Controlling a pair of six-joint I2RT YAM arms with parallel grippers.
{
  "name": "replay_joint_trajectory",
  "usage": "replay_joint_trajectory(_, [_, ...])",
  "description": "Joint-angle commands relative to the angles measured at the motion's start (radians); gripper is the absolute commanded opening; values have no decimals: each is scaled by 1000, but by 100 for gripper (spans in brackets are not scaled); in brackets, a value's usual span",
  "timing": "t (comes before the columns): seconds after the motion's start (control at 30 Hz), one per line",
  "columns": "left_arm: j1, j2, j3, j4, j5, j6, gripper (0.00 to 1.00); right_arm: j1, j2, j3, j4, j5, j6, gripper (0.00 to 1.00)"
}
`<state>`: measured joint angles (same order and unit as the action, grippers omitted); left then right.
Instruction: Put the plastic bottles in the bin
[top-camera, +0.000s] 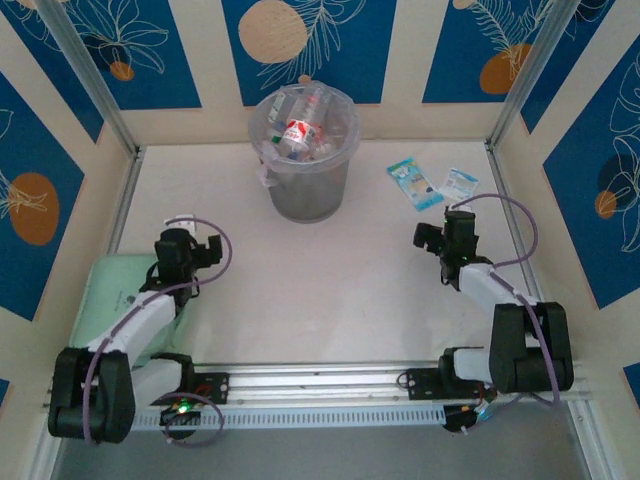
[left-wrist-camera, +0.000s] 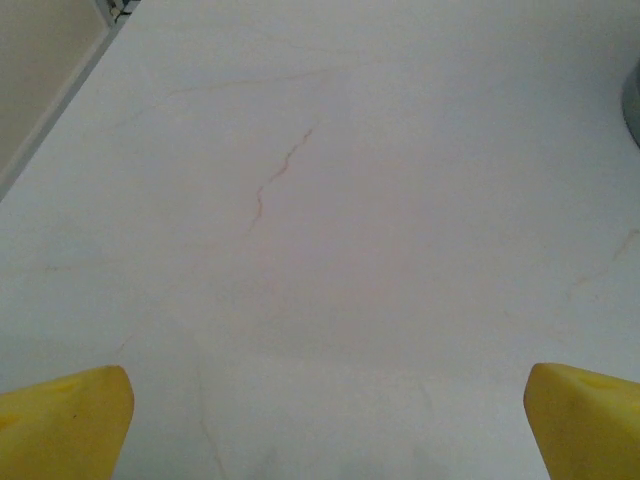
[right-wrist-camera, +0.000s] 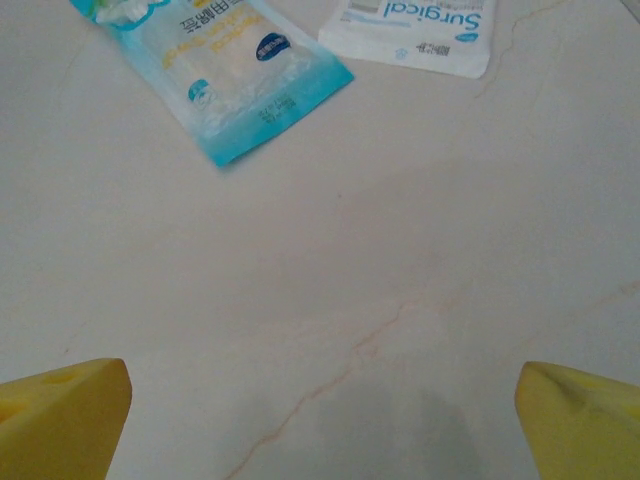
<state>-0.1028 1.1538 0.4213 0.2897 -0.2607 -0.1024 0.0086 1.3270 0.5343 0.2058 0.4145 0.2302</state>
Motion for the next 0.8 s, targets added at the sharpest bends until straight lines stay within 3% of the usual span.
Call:
replay_joint_trajectory(0.0, [-1, 102, -31, 253, -38, 24, 100, -9, 56, -16, 205, -25, -33, 99])
replay_joint_trajectory(0.1, [-3, 196, -45, 388, -83, 16, 100, -12, 88, -11, 277, -62, -50, 99])
replay_joint_trajectory(0.27, [-4, 257, -20, 449, -140, 63, 100, -12, 128, -46, 408, -136, -37, 99])
replay_joint_trajectory(0.37, [-4, 350, -26, 574, -107, 95, 100, 30, 163, -62, 481, -122, -90, 99])
replay_joint_trajectory(0.43, [-11, 352, 5, 504, -86, 102, 100, 38, 163, -73, 501, -127, -103, 99])
replay_joint_trajectory(0.57, [-15, 362, -4, 539, -65, 119, 100, 16, 214, -148, 687, -174, -91, 99])
replay_joint_trajectory(0.6, [-17, 364, -8, 547, -43, 126, 100, 16, 186, -133, 610, -173, -93, 99])
replay_joint_trajectory(0.73, [-8, 430, -87, 769, -2, 139, 100, 15, 196, -138, 641, -174, -95, 99])
replay_joint_trajectory(0.77, [-12, 404, -71, 686, -2, 132, 100, 16, 200, -138, 647, -174, -94, 99])
